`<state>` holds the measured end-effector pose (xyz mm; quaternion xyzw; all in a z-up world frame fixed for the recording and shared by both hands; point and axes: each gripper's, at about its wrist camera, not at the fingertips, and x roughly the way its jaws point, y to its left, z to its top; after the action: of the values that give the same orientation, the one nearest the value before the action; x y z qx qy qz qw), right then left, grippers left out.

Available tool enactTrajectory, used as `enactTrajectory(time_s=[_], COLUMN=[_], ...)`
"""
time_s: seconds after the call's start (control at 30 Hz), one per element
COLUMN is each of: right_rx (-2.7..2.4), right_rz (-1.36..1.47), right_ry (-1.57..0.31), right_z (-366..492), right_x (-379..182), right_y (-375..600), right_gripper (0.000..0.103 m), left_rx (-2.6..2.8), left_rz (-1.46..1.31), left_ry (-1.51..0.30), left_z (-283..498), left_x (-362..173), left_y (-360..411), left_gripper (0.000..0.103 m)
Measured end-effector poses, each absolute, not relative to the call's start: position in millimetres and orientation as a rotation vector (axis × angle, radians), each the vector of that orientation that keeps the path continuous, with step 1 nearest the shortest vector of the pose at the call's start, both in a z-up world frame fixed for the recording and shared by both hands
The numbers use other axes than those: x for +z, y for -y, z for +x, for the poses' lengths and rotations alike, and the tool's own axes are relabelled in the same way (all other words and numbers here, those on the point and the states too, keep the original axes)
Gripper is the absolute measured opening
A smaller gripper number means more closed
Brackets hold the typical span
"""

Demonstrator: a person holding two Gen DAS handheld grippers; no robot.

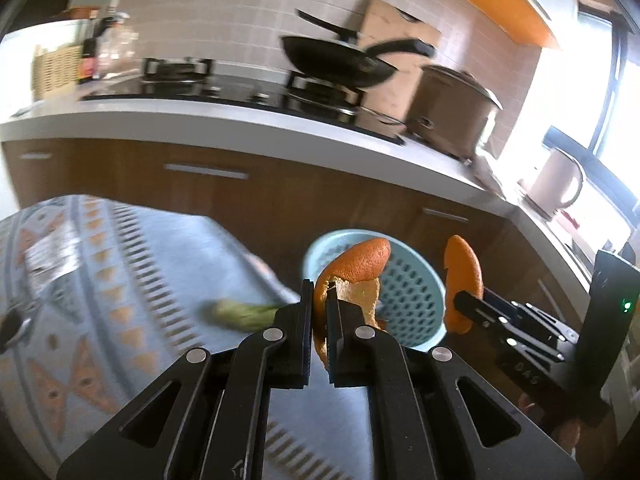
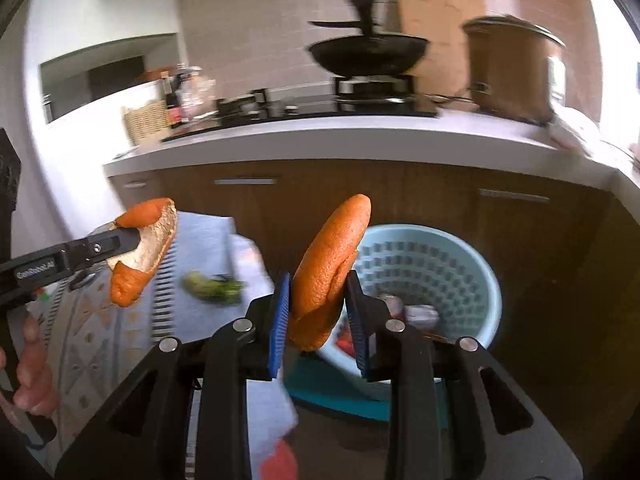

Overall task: Collect trash
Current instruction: 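Carry orange peel and bread roll over the blue basket, then open both grippers over the basket to drop peel and roll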

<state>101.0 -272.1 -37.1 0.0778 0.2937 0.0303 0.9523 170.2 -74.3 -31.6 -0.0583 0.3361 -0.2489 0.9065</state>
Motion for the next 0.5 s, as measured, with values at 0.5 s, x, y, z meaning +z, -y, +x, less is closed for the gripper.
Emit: enactTrajectory(time_s=[0.5], right_rx=[-0.047], right_rz=[0.244], right_ry=[-0.866], right_z=[156], right_x=[-114], right_y=[340], right_gripper=[0.026], left_rx=[-0.604], left_rz=[-0.037], left_ry=[-0.828], left_z=[219], left_x=[-77], left_y=[188], left_gripper=[0.004])
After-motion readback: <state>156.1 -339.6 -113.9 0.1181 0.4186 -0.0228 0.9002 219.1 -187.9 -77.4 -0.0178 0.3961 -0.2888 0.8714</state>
